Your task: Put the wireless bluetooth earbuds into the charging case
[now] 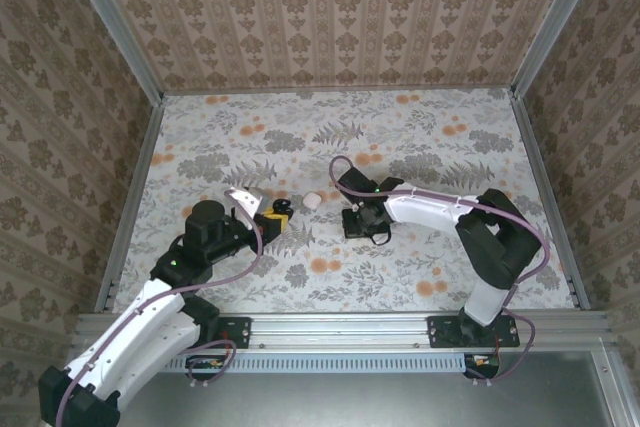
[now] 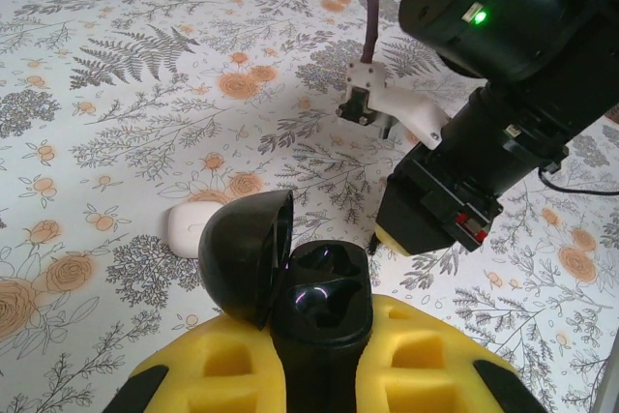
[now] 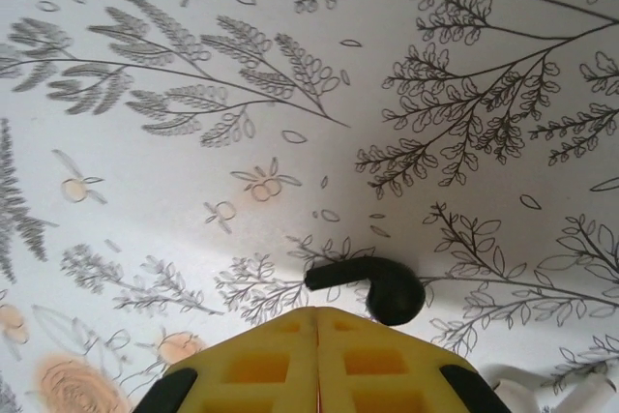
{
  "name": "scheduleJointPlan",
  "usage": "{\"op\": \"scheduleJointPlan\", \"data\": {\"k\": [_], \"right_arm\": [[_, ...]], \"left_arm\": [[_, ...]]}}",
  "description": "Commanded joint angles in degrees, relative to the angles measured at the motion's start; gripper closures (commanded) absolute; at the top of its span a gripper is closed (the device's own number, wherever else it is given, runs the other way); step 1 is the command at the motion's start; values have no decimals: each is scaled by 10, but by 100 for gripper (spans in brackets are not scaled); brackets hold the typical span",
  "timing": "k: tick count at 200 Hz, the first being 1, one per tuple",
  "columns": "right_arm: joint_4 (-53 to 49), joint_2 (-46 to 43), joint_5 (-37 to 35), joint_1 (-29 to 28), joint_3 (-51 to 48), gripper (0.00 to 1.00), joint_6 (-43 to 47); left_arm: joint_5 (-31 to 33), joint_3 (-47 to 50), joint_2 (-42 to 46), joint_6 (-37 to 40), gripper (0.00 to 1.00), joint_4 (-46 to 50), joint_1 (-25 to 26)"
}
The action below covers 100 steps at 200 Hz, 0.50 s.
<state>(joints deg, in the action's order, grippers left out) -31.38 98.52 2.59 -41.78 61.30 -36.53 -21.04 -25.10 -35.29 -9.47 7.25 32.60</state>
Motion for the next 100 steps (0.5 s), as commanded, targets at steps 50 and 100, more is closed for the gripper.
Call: {"op": "scheduleJointPlan", "data": {"k": [50,100], "right_arm": [[24,-80,3,17,-66,81,-90],[111,-45,26,17,-104,72,-189]], "left_arm": [[0,0,-4,-3,100,-14,4],[-1,0,-2,-2,100,-11,5]]}}
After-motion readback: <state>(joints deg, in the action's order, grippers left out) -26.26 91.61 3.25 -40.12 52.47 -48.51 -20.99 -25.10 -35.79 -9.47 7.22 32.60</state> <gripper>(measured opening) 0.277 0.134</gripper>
